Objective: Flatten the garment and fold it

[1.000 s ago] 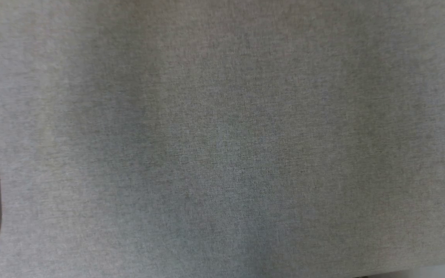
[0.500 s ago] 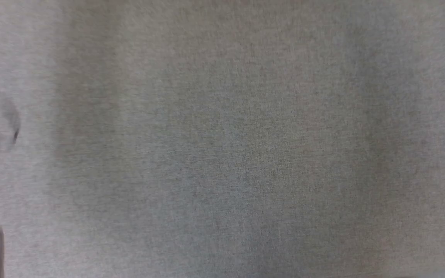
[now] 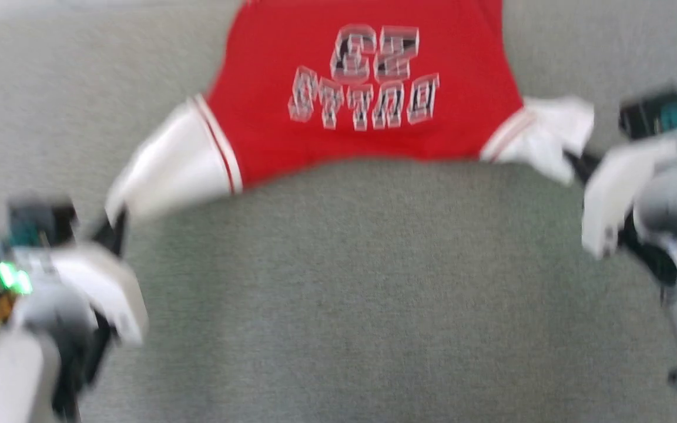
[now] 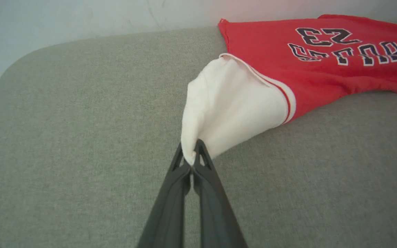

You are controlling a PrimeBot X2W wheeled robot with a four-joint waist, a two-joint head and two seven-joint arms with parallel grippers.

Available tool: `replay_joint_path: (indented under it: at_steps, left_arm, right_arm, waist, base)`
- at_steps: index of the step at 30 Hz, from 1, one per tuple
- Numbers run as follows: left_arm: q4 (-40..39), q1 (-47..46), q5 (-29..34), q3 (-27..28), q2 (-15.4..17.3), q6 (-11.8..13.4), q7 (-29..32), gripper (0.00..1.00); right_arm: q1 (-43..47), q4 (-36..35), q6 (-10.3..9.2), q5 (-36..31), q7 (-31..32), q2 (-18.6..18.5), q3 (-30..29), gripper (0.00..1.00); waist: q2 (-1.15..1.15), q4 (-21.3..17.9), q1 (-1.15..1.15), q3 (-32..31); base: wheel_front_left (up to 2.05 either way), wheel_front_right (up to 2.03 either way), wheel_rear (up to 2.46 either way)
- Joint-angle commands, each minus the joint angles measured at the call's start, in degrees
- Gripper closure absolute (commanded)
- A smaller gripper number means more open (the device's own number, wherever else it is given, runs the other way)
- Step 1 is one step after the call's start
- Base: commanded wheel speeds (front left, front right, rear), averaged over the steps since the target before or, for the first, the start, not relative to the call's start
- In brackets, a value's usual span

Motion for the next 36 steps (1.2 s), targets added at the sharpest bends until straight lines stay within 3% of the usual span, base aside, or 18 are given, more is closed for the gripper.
replay_joint_path:
  at_steps: [1, 6, 16, 23, 32, 33, 34, 35, 36]
  left_arm:
    - [-2.4, 4.1, -1.0, 0.2, -0.2, 1.0, 1.2, 1.00]
    - [-8.1, 16.7, -1.8, -0.7, 0.5, 3.2, 5.8, 1.00]
    - [-10.2, 31.2, -6.3, -2.3, -2.7, 6.7, 10.4, 1.00]
    - [-8.2, 33.4, -6.3, -2.8, -2.9, 7.1, 10.0, 1.00]
    - [-7.5, 30.4, -5.1, -3.4, -4.3, 6.4, 5.5, 1.00]
    - [-7.5, 30.2, -5.1, -3.5, -4.5, 6.3, 5.2, 1.00]
    - [-7.5, 30.0, -5.1, -3.5, -4.6, 6.3, 4.8, 1.00]
    - [-7.5, 29.9, -5.1, -3.6, -4.7, 6.3, 4.6, 1.00]
    - [-7.6, 29.9, -5.0, -3.6, -4.8, 6.3, 4.4, 1.00]
  right_arm:
    - [3.6, -1.6, -0.12, 0.8, 0.2, 0.6, -1.8, 1.00]
    - [15.4, -7.1, -0.12, 0.4, 1.2, 3.7, -9.2, 1.00]
    - [31.7, -13.6, -0.12, -6.4, 6.9, 12.2, -19.8, 1.00]
    - [37.2, -13.3, -0.12, -10.8, 12.7, 15.6, -24.7, 1.00]
    - [37.7, -10.7, -0.12, -9.9, 10.3, 17.4, -25.3, 1.00]
    - [37.7, -10.7, -0.12, -9.7, 9.4, 17.5, -25.3, 0.75]
    - [37.8, -10.8, -0.12, -9.4, 8.4, 17.5, -25.1, 0.15]
    - [37.9, -11.0, -0.12, -9.2, 7.6, 17.5, -24.9, 0.00]
    - [38.0, -11.6, -0.12, -9.1, 6.6, 17.6, -24.8, 0.00]
  waist:
    - [0.00, 3.0, 0.02, -6.2]
    - [0.00, 4.1, 0.02, -8.7]
    - [0.00, 4.8, 0.02, -10.0]
    - [0.00, 4.8, 0.02, -9.6]
    - [0.00, 4.6, 0.02, -9.5]
    - [0.00, 4.6, 0.02, -9.6]
    - [0.00, 4.5, 0.02, -9.7]
    - [0.00, 4.5, 0.02, -9.8]
    - [0.00, 4.5, 0.02, -9.9]
  base:
    - [0.00, 0.00, 0.00]
    - [0.00, 0.00, 0.00]
    - [0.00, 0.00, 0.00]
    - [0.00, 0.00, 0.00]
    - [0.00, 0.00, 0.00]
    - [0.00, 0.00, 0.00]
    - [0.00, 0.00, 0.00]
    - [0.00, 0.00, 0.00]
    - [0.00, 0.00, 0.00]
